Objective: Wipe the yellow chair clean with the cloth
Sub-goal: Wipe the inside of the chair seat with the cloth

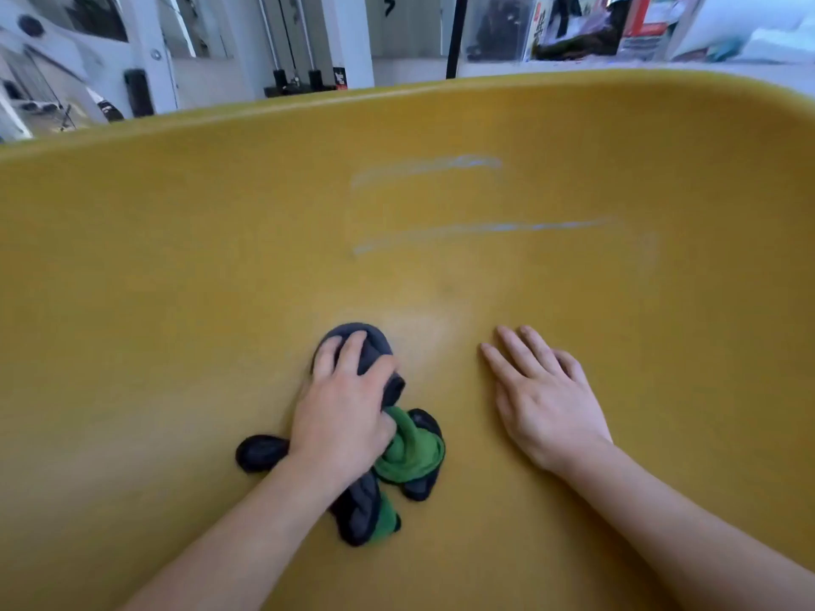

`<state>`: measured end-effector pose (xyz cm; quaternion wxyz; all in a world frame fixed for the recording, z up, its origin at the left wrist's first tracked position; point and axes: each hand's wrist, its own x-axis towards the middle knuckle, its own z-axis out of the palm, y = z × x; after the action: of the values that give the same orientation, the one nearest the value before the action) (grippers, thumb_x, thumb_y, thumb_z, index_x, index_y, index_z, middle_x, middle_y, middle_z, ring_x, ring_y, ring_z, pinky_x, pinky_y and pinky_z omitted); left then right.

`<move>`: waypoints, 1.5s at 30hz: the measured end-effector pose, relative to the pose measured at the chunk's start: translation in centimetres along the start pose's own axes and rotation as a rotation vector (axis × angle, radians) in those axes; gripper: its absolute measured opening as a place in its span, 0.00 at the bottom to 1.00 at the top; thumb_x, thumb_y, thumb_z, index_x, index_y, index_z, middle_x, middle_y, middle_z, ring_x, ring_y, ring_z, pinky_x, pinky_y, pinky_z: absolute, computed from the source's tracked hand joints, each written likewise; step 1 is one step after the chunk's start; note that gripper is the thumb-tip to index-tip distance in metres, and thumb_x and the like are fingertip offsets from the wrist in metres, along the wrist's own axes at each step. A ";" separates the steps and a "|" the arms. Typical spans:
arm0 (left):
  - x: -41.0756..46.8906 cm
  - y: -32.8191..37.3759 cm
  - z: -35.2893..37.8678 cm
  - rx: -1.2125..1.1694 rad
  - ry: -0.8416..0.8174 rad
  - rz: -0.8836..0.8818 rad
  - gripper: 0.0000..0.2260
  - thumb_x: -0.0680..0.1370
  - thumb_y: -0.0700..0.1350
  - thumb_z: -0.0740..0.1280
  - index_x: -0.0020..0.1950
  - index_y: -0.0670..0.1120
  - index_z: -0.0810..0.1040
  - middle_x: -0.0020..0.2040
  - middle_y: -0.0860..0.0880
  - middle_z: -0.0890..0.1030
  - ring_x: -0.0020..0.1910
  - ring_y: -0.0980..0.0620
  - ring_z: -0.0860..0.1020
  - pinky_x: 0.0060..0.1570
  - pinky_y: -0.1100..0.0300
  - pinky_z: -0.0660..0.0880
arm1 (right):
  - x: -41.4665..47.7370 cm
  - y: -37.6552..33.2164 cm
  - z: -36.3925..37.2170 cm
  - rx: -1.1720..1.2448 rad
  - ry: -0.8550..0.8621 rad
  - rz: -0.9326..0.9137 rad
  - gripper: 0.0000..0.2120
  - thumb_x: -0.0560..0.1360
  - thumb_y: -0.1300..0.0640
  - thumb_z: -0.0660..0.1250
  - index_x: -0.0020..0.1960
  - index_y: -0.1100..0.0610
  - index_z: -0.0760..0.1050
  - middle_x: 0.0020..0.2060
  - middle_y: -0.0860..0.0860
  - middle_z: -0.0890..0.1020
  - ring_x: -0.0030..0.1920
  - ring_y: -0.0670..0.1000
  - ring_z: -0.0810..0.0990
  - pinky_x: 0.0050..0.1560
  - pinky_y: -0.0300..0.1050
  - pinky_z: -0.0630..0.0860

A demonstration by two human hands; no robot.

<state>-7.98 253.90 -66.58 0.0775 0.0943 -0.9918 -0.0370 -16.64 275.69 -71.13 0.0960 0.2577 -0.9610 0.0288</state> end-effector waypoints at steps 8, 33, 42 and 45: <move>5.4 -0.6 -1.0 -0.229 0.470 -0.094 0.20 0.70 0.57 0.70 0.60 0.53 0.76 0.70 0.45 0.70 0.68 0.41 0.67 0.63 0.46 0.69 | 0.0 -0.2 0.5 -0.017 0.108 0.117 0.31 0.75 0.46 0.53 0.74 0.60 0.64 0.74 0.55 0.66 0.73 0.54 0.66 0.67 0.47 0.57; 16.3 -4.7 -13.4 0.174 0.763 0.022 0.26 0.73 0.45 0.69 0.71 0.49 0.70 0.74 0.43 0.66 0.65 0.38 0.66 0.56 0.42 0.67 | -1.1 -0.2 0.3 0.073 0.076 0.031 0.29 0.71 0.52 0.54 0.69 0.61 0.72 0.71 0.57 0.70 0.72 0.54 0.62 0.72 0.48 0.47; 12.4 -1.8 -5.3 0.429 0.368 0.667 0.23 0.66 0.40 0.73 0.60 0.49 0.79 0.68 0.44 0.75 0.61 0.40 0.74 0.49 0.47 0.74 | -0.9 -0.1 1.3 0.131 0.135 0.011 0.30 0.69 0.55 0.54 0.69 0.62 0.72 0.69 0.56 0.73 0.78 0.49 0.48 0.72 0.48 0.49; 18.4 -4.3 -14.2 0.366 0.673 0.234 0.25 0.70 0.44 0.69 0.68 0.46 0.73 0.72 0.42 0.69 0.65 0.37 0.68 0.54 0.40 0.68 | -0.7 -0.3 1.4 0.129 0.162 0.027 0.29 0.69 0.56 0.53 0.67 0.62 0.74 0.68 0.56 0.74 0.74 0.54 0.59 0.72 0.48 0.50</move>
<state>-22.79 245.32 -50.29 0.3838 -0.0001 -0.9052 0.1824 -16.12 275.66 -72.64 0.1563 0.2470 -0.9496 0.1128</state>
